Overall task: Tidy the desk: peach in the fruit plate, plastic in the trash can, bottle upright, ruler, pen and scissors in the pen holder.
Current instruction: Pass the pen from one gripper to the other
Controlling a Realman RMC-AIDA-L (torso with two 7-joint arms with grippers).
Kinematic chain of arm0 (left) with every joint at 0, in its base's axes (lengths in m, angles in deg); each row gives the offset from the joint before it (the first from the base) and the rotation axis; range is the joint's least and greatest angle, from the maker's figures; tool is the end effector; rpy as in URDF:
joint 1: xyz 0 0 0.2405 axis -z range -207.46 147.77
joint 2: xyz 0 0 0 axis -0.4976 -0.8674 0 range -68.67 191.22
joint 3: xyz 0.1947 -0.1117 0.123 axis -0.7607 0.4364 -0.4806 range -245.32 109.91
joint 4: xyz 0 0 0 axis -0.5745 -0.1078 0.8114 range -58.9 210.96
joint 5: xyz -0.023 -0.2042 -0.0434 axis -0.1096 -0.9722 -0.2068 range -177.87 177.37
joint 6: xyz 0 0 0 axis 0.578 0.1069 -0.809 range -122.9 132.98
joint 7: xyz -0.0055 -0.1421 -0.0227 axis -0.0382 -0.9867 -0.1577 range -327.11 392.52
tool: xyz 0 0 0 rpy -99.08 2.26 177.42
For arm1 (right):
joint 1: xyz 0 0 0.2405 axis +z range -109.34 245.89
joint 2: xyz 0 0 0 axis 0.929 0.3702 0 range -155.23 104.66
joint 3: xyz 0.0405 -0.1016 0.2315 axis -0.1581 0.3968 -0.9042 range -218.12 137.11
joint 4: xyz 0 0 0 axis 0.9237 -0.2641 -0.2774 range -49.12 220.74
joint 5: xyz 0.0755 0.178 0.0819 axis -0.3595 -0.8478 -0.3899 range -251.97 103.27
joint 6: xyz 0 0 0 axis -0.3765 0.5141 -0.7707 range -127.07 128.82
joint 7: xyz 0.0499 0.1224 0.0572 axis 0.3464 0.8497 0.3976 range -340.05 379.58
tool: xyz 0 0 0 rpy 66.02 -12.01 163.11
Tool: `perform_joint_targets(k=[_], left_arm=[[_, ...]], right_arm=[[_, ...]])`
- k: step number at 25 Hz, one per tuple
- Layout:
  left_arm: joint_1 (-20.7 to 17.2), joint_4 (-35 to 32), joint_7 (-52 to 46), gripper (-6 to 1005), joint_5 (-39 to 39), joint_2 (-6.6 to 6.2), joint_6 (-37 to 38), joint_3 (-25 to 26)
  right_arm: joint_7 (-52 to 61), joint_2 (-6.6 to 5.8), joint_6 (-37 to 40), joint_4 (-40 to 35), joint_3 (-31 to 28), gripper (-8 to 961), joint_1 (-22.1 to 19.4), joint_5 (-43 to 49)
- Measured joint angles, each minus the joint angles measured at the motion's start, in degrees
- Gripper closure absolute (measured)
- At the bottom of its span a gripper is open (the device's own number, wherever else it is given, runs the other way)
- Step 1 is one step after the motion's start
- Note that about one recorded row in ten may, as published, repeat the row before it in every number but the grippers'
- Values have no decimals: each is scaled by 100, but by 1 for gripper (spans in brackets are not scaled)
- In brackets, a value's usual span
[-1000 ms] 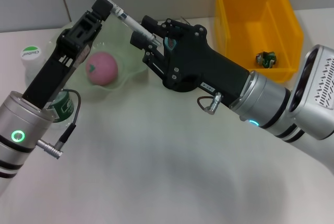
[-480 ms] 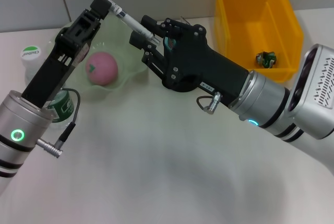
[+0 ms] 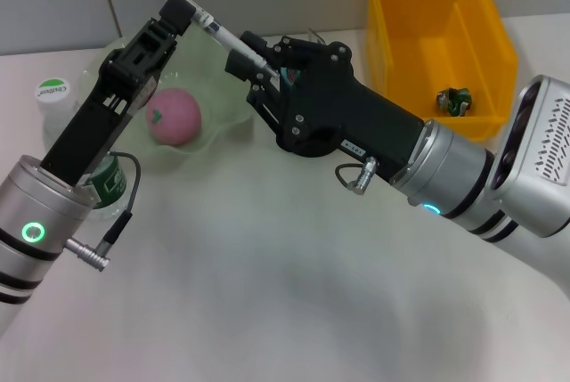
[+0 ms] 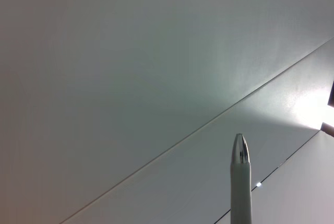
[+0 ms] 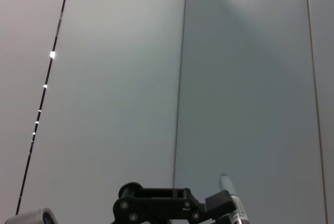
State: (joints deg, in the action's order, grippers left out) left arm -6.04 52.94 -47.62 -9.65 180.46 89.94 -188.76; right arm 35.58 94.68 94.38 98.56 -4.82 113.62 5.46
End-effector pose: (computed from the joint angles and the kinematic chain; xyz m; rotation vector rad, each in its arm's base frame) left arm -0.2027 0.3063 -0.0376 -1.8893 -1.2968 -1.9540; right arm 0.1706 0.3199 -0.0735 -2.2062 0.0326 1.3224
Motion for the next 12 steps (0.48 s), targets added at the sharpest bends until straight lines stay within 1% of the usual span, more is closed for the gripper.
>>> perform_joint_targets(k=[6,12], left_arm=[[-1,-8,43,865,0,0,0,1],[25,-13,63,865,-8,-1,0,-8]], right_arm=[[10,0,0,2,-29,800,0,-1],[9,0,14,8,-46,810,-1,-1]])
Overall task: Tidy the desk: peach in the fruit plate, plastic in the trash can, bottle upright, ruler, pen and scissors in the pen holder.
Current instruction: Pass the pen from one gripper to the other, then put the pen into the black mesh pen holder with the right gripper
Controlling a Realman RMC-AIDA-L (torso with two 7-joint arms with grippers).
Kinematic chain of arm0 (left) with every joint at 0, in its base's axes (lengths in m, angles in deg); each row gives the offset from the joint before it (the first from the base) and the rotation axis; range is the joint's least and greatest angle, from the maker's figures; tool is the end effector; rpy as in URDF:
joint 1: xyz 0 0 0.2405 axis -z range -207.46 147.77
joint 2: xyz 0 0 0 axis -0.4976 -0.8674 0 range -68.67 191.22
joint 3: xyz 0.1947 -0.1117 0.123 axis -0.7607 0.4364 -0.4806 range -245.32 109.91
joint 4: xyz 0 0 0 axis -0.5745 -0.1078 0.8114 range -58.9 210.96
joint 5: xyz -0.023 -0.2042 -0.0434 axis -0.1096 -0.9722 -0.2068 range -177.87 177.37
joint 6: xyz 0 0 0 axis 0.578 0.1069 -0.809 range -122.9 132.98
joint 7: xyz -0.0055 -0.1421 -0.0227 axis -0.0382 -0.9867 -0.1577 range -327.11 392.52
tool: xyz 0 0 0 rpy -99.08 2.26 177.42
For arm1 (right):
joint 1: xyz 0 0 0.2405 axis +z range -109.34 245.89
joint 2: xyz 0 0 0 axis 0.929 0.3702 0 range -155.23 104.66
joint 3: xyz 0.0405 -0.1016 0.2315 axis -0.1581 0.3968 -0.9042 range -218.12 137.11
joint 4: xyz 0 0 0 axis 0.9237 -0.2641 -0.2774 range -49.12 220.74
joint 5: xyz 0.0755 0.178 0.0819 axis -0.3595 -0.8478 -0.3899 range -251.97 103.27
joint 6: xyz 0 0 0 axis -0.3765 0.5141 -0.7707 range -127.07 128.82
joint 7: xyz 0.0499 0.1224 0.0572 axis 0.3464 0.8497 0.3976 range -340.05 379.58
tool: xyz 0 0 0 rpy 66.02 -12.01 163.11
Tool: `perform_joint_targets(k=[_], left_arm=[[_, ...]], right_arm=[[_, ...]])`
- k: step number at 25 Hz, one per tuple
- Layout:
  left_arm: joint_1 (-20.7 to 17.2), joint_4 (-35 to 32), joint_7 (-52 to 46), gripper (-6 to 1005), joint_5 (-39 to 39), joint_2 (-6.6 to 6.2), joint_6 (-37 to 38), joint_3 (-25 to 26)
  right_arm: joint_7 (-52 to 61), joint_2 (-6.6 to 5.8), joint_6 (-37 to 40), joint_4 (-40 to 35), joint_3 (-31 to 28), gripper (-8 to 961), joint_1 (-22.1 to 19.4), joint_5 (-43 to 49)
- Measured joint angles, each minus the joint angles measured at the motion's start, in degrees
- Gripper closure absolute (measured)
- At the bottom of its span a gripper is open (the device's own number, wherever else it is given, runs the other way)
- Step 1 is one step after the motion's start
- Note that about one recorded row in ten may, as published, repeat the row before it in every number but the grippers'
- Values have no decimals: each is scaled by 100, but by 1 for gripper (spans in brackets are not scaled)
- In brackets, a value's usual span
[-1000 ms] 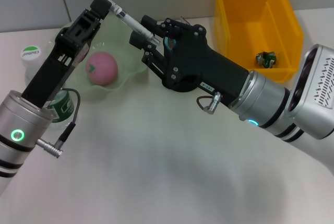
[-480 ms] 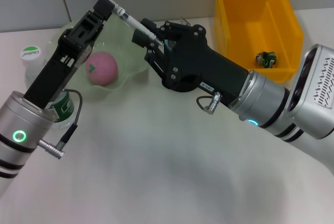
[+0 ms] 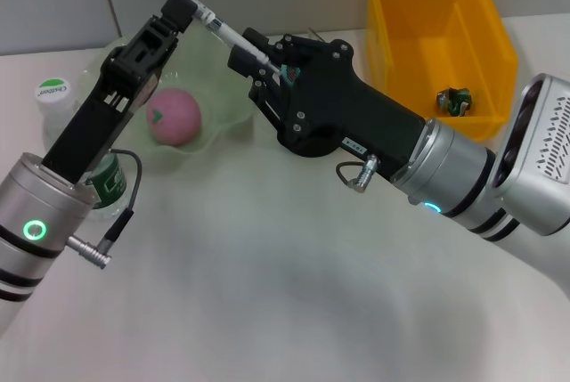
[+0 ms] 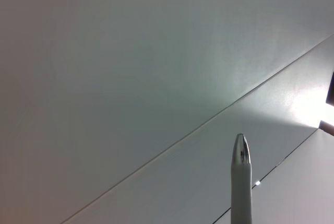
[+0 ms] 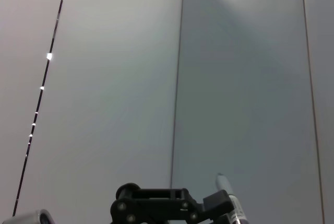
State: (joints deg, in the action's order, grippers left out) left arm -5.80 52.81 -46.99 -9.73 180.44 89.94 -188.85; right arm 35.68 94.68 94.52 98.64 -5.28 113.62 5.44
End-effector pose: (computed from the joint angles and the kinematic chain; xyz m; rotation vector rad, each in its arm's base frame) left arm -0.2009 0.3071 -0.0375 -1.8971 -1.2800 -1.9532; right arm 0.1701 0.3204 -0.0727 -2.1972 0.0381 1.3286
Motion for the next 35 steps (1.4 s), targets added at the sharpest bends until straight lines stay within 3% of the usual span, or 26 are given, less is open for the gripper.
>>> perform_joint_targets(k=[10,18,29,35], left_arm=[[-34,4,2,865,13,2,6,-8],[-40,19,15,707,20,1,36,-6],[-103,10,396,234,43,1,213,0],[-108,140,841,138,361,-52,491,48]], right_arm=[[-1,1,22,27,-52,815,1,0],[-1,1,54,57,-84,814,-12,7],[-1,0,58,63,-186,815,-48,11],[414,-2,163,-17,-438,814,-176,11]])
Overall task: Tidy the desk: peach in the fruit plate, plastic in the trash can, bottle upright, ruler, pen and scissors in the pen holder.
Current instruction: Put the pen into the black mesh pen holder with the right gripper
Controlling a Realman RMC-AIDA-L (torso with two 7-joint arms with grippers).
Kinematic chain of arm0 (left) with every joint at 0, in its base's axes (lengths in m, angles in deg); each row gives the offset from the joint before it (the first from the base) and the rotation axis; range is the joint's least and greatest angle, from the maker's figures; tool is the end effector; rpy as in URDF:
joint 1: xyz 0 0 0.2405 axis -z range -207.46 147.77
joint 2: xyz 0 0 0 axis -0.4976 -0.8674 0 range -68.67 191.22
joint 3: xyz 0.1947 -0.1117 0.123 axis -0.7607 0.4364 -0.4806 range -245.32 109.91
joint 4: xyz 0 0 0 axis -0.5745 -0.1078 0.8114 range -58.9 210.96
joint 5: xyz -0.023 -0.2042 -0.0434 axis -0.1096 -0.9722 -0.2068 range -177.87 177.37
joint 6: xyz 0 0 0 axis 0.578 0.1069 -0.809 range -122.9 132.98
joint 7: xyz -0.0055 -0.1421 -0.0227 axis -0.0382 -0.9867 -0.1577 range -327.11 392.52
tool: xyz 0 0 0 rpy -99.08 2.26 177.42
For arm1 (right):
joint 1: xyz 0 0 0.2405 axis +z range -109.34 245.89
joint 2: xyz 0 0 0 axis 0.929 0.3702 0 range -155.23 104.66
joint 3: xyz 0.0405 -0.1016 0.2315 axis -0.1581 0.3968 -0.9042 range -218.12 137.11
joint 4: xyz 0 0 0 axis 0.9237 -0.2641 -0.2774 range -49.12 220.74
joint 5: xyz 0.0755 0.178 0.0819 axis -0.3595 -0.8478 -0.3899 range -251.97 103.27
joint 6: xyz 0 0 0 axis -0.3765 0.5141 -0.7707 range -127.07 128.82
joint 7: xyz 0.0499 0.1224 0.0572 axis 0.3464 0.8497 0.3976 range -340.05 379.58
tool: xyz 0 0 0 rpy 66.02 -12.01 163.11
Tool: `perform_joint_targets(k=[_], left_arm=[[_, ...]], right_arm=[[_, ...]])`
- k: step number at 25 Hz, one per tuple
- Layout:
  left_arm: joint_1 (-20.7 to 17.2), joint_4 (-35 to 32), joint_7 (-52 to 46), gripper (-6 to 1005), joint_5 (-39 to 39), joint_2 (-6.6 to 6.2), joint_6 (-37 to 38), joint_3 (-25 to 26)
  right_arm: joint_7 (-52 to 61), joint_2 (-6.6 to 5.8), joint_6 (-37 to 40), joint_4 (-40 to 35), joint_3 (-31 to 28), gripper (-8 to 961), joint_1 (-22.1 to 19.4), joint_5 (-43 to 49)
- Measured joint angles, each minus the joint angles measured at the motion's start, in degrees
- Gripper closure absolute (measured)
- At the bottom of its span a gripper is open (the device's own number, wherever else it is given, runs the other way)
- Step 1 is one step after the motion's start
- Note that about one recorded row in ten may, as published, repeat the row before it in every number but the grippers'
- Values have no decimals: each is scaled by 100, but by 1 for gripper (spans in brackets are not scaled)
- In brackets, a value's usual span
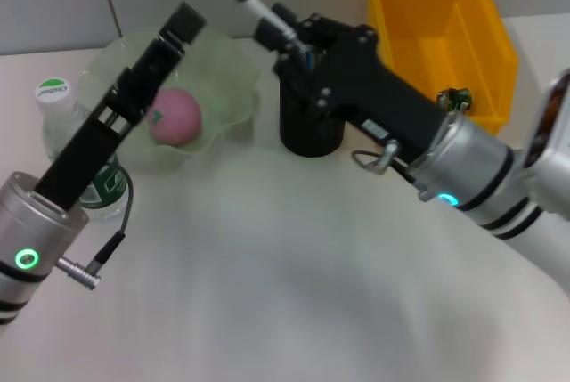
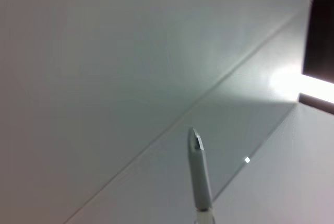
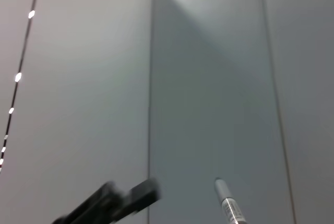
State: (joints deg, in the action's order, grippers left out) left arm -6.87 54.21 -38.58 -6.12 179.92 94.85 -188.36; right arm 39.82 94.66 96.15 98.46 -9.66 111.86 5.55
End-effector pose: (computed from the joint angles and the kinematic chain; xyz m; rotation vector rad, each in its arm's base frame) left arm -0.2060 0.2928 -0.0337 -1.9979 -1.0562 -1.9011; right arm 0.1757 0.3215 -0.0624 -2.1111 0.1538 1.4006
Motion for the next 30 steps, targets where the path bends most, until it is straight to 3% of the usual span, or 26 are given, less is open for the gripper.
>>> perform_joint_targets(k=[6,11,16,20,23,26,30], left_arm=[[216,310,464,137,1140,-136,418,379],[305,344,663,137,2906,-373,537,1375],[369,13,602,137,5343,-603,486,2681],[388,-84,546,137,6188,-634,426,3186],[394,-104,527,137,6665,-644,385,3596],[370,-110,577,137,6792,-644,372,3758],[381,-112,648,137,6876,-636,302,3782]], right_arm=[[1564,-25,154,-714,7,815,-333,0],[2571,-57,192,-1265,133,814,-575,0],[3995,-77,234,-2314,574,814,-945,0],[4980,-139,274,-3186,1042,815,-1314,1],[5673,-288,276,-3782,1319,815,-1550,52],[6182,-545,286,-4072,1352,815,-1653,331],[6991,-1013,354,-4422,1333,814,-1678,695]])
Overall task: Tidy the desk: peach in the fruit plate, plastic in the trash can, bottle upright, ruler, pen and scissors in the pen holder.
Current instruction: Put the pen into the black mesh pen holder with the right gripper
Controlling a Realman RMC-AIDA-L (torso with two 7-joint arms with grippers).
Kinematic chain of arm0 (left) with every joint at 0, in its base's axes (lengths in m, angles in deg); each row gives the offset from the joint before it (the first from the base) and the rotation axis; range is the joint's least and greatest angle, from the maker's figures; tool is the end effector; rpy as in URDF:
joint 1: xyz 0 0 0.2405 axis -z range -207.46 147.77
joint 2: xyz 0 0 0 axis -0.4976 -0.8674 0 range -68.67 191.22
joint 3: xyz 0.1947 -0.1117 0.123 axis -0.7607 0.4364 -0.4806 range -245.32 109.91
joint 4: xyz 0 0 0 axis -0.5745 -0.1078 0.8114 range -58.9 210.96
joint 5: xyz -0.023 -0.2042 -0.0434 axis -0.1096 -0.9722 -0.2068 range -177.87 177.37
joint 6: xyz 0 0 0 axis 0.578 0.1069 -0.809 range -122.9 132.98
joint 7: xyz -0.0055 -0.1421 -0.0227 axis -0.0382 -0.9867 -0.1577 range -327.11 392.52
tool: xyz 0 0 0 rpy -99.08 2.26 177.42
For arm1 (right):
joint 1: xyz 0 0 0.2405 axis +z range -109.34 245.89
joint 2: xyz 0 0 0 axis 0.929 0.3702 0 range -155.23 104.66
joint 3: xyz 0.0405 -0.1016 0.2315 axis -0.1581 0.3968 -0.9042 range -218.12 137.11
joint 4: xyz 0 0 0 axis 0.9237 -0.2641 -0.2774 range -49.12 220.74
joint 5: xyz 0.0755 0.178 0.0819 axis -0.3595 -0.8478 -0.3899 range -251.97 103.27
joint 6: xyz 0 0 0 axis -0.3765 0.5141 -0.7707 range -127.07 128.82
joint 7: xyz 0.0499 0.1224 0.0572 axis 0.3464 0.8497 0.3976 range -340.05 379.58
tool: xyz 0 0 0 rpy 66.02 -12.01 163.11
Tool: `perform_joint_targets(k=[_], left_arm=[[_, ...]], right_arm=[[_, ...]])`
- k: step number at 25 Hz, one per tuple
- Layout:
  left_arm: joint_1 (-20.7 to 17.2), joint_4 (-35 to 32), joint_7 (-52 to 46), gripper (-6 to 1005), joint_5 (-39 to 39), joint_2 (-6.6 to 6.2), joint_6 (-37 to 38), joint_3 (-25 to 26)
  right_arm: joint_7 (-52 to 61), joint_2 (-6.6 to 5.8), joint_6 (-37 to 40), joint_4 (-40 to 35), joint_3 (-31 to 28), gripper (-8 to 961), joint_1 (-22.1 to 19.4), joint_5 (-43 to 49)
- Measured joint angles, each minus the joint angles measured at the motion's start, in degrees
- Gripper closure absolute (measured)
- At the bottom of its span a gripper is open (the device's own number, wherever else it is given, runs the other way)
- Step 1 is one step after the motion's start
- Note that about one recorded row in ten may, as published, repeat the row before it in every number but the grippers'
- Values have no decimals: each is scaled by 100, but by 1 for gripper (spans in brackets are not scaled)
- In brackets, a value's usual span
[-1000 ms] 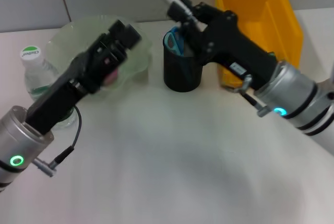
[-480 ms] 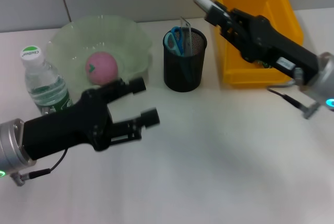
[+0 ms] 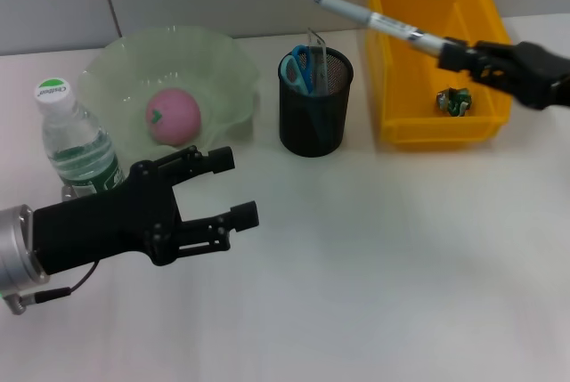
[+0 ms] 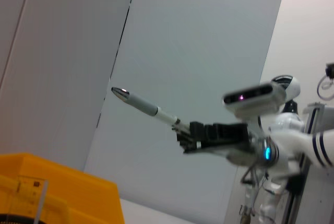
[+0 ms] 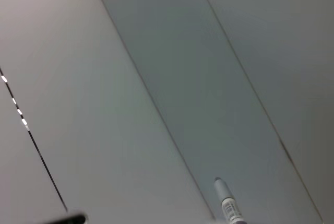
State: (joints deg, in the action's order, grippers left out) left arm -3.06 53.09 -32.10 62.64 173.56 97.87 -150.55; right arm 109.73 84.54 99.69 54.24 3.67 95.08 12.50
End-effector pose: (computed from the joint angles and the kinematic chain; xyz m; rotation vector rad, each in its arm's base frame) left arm -0.2381 0.2930 -0.0192 -2.7512 -0.4837 -1.1962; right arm 0.2598 0.3275 0.0785 -2.5034 0.8043 1.2346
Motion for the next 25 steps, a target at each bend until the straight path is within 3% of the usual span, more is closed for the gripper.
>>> perform_joint_targets(k=[4,8,13,19,25], left_arm=[[16,-1,8,137,76,41,-146,-16],[22,-8,10,137,104,62,-205,-29],[22,-22,56,137,233,122,-346,-9],[18,-107,94,137,494,174,-476,32],[9,-151,144,137,649,192,-603,33]], right_arm=[[1081,-397,159,-867,-101,815,-68,308],[1779,-500,239,-1545,-396,815,-51,742],[2844,-637,319,-2563,-673,815,281,1654],[4018,-938,520,-2868,-629,814,1367,3275],[4541,-1019,647,-2476,-600,814,2618,5082]])
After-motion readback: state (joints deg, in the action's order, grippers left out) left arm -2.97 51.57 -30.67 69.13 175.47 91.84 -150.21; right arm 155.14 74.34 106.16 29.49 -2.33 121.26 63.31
